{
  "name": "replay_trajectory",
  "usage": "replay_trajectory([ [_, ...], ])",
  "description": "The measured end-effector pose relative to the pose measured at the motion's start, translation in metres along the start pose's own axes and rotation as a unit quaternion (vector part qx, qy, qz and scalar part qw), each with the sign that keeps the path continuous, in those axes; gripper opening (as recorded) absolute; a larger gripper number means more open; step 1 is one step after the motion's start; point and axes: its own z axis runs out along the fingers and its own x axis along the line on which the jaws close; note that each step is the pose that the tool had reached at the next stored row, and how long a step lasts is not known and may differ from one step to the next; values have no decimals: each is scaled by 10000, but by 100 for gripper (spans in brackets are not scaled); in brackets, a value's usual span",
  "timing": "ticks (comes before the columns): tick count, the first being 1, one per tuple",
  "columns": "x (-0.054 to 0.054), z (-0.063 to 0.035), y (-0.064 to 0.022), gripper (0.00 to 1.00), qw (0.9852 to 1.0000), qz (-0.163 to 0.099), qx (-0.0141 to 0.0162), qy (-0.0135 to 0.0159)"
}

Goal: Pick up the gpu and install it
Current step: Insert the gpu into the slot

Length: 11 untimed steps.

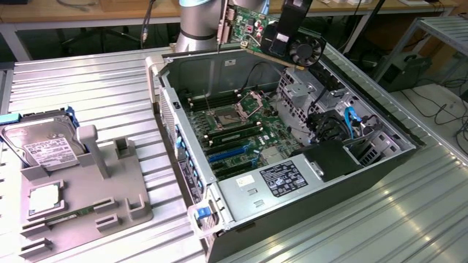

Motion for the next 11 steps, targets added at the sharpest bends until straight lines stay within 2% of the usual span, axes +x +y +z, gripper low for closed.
replay_trajectory([
  [6, 2, 0, -2, 27, 9994, -338, -1, 21],
  [11, 4, 0, -4, 27, 9980, -623, -1, 39],
])
